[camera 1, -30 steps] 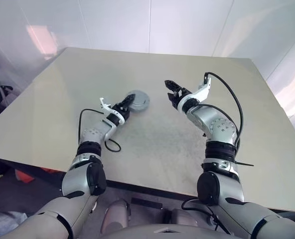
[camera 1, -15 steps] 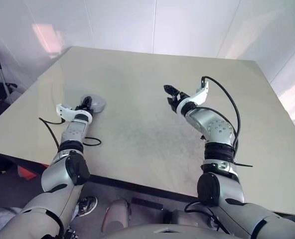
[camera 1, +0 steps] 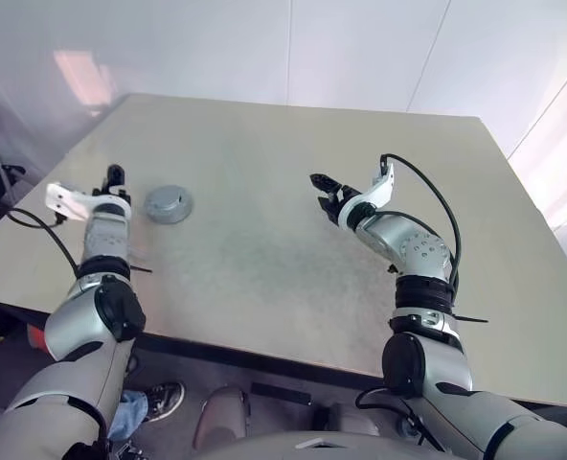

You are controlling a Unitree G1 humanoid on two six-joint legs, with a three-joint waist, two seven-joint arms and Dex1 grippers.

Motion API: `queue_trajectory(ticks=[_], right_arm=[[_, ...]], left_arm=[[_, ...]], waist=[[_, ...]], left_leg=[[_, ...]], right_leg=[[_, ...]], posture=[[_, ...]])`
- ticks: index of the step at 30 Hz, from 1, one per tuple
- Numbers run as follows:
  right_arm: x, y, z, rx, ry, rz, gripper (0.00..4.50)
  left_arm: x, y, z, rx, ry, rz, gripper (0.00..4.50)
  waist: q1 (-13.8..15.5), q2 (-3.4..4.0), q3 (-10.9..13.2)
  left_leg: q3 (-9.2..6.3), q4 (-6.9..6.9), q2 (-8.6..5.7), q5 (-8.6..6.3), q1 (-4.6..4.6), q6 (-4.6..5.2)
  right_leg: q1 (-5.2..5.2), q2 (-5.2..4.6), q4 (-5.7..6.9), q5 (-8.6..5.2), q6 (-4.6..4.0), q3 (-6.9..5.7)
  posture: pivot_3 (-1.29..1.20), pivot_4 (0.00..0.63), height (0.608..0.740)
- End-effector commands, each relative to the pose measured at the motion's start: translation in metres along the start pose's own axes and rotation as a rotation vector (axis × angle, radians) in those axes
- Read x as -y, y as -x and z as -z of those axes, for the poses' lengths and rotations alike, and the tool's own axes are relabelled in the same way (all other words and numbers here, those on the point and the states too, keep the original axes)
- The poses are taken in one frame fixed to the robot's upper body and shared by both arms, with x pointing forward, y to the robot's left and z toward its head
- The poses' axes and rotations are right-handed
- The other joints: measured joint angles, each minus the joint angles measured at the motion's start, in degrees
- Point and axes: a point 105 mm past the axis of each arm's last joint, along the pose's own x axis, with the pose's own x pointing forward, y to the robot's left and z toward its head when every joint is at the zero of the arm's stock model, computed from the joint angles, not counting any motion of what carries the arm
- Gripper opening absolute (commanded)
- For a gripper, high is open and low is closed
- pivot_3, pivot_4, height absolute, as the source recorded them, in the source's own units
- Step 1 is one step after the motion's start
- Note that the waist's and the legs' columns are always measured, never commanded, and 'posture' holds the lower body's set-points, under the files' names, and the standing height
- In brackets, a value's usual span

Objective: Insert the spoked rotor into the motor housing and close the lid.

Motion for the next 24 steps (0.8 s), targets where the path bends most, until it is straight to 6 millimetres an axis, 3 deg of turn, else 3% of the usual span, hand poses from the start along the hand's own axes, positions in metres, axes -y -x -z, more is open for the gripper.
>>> queue_trajectory(ticks=[1, 4, 6, 11, 13, 18, 24], right_arm=[[-0.014, 0.006, -0.016, 0.094, 0.206, -0.035, 3.52], [-0.013, 0.018, -0.040, 0.232, 0.460, -0.004, 3.52], [-0.013, 0.031, -0.055, 0.275, 0.555, -0.030, 3.52], [-0.009, 0.063, -0.074, 0.227, 0.814, -0.108, 3.52], [0.013, 0.075, -0.078, 0.140, 1.025, -0.029, 3.52], [0.055, 0.089, -0.072, -0.035, 1.235, 0.059, 3.52], [0.061, 0.084, -0.073, -0.029, 1.243, 0.073, 3.52]], left_arm=[[0.043, -0.006, -0.006, 0.013, -0.040, 0.166, 4.01], [0.090, 0.009, 0.047, -0.163, -0.259, 0.479, 4.01], [0.106, 0.031, 0.091, -0.307, -0.392, 0.664, 4.01], [0.120, 0.085, 0.163, -0.598, -0.430, 0.905, 4.01], [0.122, 0.114, 0.192, -0.702, -0.479, 1.010, 4.01], [0.118, 0.147, 0.222, -0.794, -0.599, 1.122, 4.01], [0.116, 0.147, 0.222, -0.776, -0.621, 1.106, 4.01]], waist=[[0.13, -0.01, 0.01], [1.22, -0.09, 0.06], [1.87, -0.16, 0.10], [1.49, -0.22, 0.14], [1.07, -0.25, 0.15], [0.36, -0.24, 0.15], [-0.23, -0.12, 0.14]], left_leg=[[0.00, 0.00, -0.01, 0.00, 0.00, 0.00], [0.01, 0.01, -0.05, 0.00, -0.02, 0.00], [0.01, 0.04, -0.10, 0.01, -0.08, -0.01], [0.08, 0.20, -0.20, -0.12, 0.00, 0.22], [0.07, 0.32, -0.13, -0.17, -0.01, 0.33], [0.08, 0.40, -0.01, -0.21, 0.06, 0.42], [0.10, 0.94, 0.03, -0.43, -0.03, 0.97]], right_leg=[[0.01, -0.01, -0.01, 0.00, 0.00, 0.00], [0.04, -0.06, -0.02, 0.00, 0.01, -0.01], [0.05, -0.15, -0.03, 0.01, 0.04, -0.02], [0.22, -0.30, -0.14, 0.10, 0.17, 0.03], [0.18, -0.23, -0.08, 0.10, 0.15, 0.02], [0.20, -0.12, -0.02, 0.01, 0.00, 0.00], [0.28, -0.15, 0.10, -0.09, -0.36, 0.00]], posture=[[0.00, 0.000, 0.740], [0.00, 0.000, 0.740], [0.00, 0.000, 0.740], [0.00, 0.000, 0.740], [0.00, 0.000, 0.740], [0.00, 0.000, 0.740], [0.00, 0.000, 0.740]])
